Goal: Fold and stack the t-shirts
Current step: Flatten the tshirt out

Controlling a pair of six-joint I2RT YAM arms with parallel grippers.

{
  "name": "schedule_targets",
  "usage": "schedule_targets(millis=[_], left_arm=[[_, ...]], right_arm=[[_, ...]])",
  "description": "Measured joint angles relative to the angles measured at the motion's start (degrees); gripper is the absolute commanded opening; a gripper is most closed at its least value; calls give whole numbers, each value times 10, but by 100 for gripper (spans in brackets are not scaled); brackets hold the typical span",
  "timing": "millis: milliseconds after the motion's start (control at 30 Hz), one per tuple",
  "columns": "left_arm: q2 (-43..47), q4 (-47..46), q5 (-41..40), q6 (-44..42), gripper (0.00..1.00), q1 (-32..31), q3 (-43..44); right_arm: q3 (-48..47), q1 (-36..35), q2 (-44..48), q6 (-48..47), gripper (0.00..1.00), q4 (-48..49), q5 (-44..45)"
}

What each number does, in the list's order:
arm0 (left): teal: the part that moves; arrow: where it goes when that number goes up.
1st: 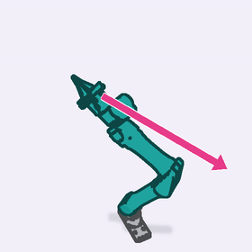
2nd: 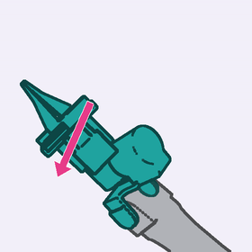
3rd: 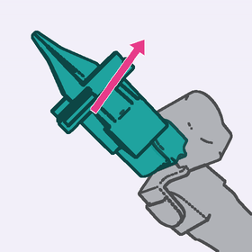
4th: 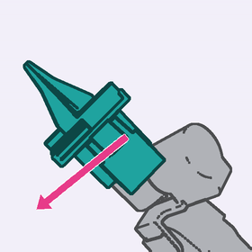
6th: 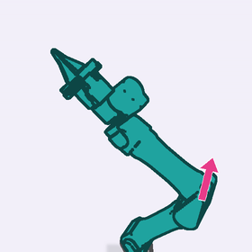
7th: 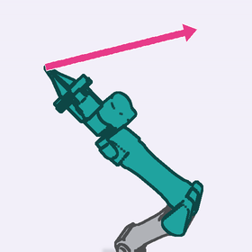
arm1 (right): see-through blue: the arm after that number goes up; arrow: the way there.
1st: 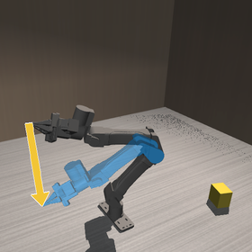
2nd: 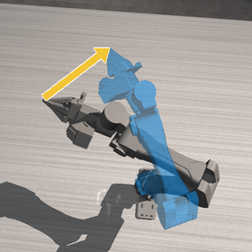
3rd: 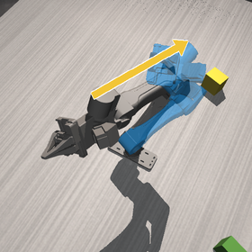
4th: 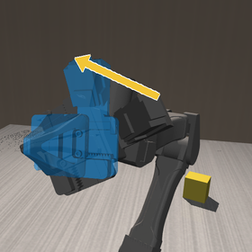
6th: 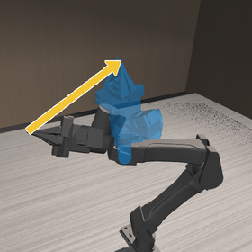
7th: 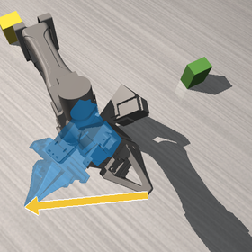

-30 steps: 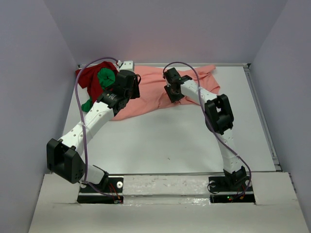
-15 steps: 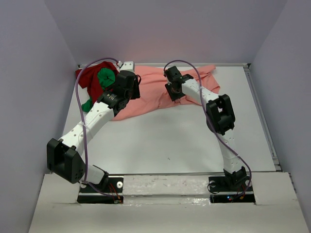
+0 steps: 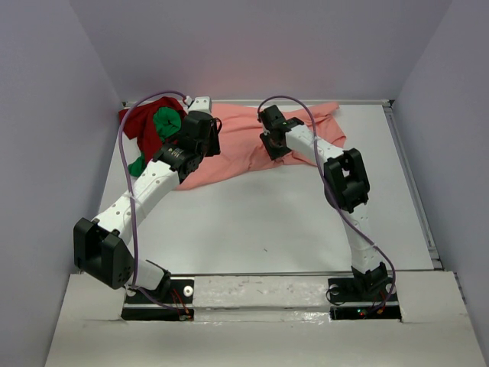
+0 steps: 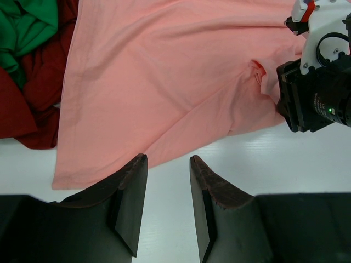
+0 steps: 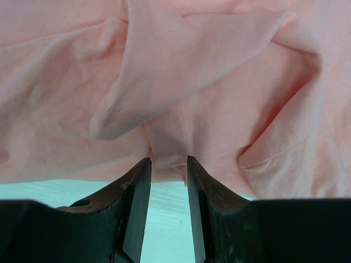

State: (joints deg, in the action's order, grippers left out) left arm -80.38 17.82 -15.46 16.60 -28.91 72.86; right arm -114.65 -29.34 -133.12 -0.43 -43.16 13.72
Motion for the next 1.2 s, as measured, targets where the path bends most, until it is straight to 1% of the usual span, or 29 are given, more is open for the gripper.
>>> schedule_targets(millis=[400,433,600,633,700,733,767,833,900,933,967,1133,1200], left_arm=[[0,0,0,0,47,0,0],[0,0,0,0,47,0,0],[0,0,0,0,47,0,0],[0,0,0,0,47,0,0],[0,0,0,0,47,0,0],[0,0,0,0,47,0,0],[0,0,0,0,47,0,0],[0,0,0,0,47,0,0],[0,0,0,0,47,0,0],[0,0,0,0,47,0,0],[0,0,0,0,47,0,0],[0,0,2,0,47,0,-1],[0,0,3,0,47,0,-1]], right_arm=[[0,0,-13,0,37,1,-17],[-1,0,-14,0,33,1,-17],[-8,0,-21,1,26,1,-22],[-8,0,-22,2,21,2,-22],[-8,0,-22,2,17,1,-22],[-8,0,-22,2,13,2,-21],[-8,0,-22,2,7,2,-21],[-8,0,-22,1,3,2,-20],[-8,0,-21,2,4,3,-17],[-8,0,-21,3,10,3,-15],[-8,0,-20,7,12,3,-12],[-2,0,-16,15,11,3,-5],[1,0,-15,17,14,3,-3]])
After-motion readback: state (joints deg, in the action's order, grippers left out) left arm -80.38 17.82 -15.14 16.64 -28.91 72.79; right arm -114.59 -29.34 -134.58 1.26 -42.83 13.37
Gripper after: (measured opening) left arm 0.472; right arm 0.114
